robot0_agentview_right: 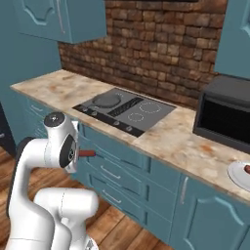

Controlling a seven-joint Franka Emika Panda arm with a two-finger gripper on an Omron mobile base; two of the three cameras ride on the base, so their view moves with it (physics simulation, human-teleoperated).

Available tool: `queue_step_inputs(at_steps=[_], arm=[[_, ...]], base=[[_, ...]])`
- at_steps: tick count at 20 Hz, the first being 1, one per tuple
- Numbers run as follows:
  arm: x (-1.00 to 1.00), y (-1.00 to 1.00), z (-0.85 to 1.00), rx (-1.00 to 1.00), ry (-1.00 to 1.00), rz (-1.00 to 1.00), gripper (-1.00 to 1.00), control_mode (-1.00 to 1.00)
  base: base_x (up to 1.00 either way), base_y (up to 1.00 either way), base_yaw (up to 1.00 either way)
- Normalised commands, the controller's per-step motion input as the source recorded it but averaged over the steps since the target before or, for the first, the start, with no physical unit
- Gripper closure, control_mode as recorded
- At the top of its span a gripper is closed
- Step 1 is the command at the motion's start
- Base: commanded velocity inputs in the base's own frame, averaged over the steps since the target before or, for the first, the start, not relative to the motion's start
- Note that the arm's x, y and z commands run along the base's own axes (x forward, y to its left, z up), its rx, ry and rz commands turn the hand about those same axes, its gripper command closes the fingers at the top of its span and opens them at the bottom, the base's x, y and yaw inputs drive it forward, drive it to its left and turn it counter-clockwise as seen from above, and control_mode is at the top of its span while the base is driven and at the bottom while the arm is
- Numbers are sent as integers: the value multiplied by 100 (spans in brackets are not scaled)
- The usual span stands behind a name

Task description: Place the cold items (cucumber and onion) from the fridge in one tupperware on the dining counter. Place the warm items (hot dog and kebab skewer) in the stove area in another tupperware.

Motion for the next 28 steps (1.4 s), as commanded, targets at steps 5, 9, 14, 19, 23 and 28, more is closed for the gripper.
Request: queue_step_inputs(at_steps=[5,9,14,19,23,28], arm=[[0,0,0,0,0,0,100,100],[0,0,0,0,0,0,100,100],[0,0,0,0,0,0,100,100],[0,0,0,0,0,0,100,100],[0,0,0,0,0,0,100,100],[0,0,0,0,0,0,100,100]], base=[[-100,10,1],[-100,5,-3],[-100,5,-9],[-100,32,-11],[-100,93,-9],[-100,100,-9]])
